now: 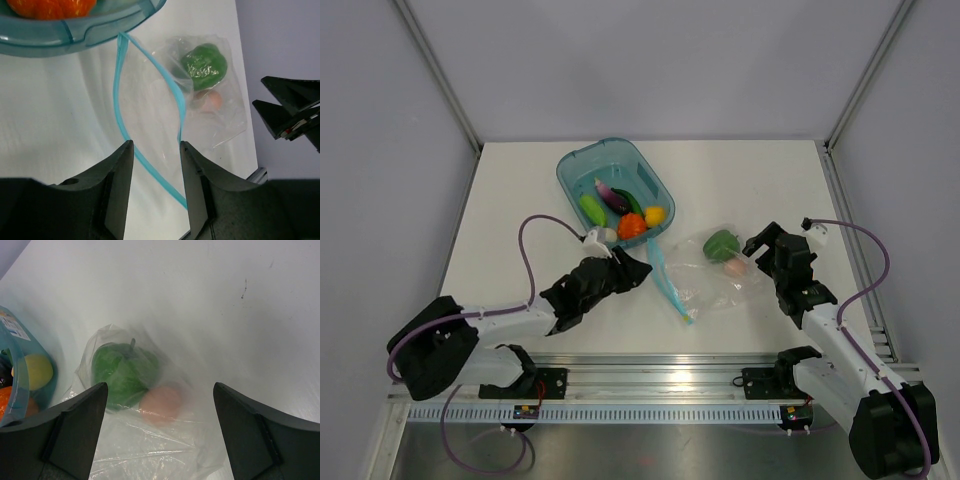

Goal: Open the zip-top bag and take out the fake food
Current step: Adjust the zipper food storage bag at the center of the board, then pick up the fake fruit from the zipper food storage bag.

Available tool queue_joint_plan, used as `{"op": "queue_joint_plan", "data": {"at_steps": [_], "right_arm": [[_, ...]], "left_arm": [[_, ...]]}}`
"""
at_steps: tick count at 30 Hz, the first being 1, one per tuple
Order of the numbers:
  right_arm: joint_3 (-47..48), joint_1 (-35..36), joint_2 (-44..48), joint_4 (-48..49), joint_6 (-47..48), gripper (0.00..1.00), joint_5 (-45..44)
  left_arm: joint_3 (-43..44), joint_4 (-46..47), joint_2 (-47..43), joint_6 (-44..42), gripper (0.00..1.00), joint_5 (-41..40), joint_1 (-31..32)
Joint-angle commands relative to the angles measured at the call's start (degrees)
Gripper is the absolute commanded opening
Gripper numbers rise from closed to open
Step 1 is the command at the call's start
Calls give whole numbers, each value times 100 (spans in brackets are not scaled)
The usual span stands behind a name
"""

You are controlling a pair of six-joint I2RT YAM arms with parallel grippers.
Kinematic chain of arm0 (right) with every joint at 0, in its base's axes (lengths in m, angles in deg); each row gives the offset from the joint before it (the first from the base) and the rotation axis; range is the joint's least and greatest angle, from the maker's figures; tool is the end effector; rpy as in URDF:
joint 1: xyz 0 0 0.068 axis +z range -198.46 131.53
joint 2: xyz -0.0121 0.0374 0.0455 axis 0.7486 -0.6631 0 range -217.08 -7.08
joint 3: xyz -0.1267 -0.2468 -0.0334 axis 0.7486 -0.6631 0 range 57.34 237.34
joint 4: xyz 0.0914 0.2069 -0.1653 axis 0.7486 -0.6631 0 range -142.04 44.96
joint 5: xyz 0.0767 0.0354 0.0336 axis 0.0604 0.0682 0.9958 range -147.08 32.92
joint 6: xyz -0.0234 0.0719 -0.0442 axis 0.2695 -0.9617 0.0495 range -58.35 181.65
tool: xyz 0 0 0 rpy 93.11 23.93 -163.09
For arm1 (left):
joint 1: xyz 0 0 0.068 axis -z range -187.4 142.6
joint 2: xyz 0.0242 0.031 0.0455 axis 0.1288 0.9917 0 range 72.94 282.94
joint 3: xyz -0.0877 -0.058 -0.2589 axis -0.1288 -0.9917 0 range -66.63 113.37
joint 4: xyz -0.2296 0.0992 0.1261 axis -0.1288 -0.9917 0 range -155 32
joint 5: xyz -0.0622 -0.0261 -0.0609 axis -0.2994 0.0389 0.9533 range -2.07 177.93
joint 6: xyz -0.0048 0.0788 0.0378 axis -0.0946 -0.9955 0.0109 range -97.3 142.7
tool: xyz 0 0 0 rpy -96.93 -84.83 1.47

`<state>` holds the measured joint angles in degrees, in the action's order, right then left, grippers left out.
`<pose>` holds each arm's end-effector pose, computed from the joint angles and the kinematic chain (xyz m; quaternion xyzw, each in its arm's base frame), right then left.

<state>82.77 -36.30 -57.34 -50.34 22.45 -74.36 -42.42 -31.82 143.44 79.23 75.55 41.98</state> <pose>0.2400 0.0280 0.1906 0.2732 0.8155 0.0964 0.5010 0.2057 -0.2143 0.1673 -0.1125 0.8095 -0.4013 0.4136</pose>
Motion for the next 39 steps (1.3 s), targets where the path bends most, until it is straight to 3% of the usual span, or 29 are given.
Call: {"op": "queue_joint_plan", "data": {"at_steps": [1, 6, 11, 14, 27, 32, 39], "right_arm": [[-21, -3, 60, 249, 88, 94, -4], [-21, 5, 69, 249, 79, 94, -12], [-12, -3, 78, 258, 70, 94, -12], [-12, -3, 69, 266, 62, 94, 5], [-56, -3, 104, 345, 44, 93, 75], [32, -3, -317, 468, 27, 93, 198], [550, -12, -1642, 459, -123, 92, 216]], "left_arm": [[-30, 1140, 524, 341, 48, 464, -25], [110, 1644, 1211, 534, 54, 833, -34], [313, 1899, 1835, 683, 52, 1071, -34], [181, 2321, 1906, 772, 50, 1045, -52], [761, 2286, 2397, 789, 56, 1124, -52], [980, 2647, 3003, 1017, 59, 1203, -17], [954, 2981, 3198, 1053, 70, 1194, -8]]}}
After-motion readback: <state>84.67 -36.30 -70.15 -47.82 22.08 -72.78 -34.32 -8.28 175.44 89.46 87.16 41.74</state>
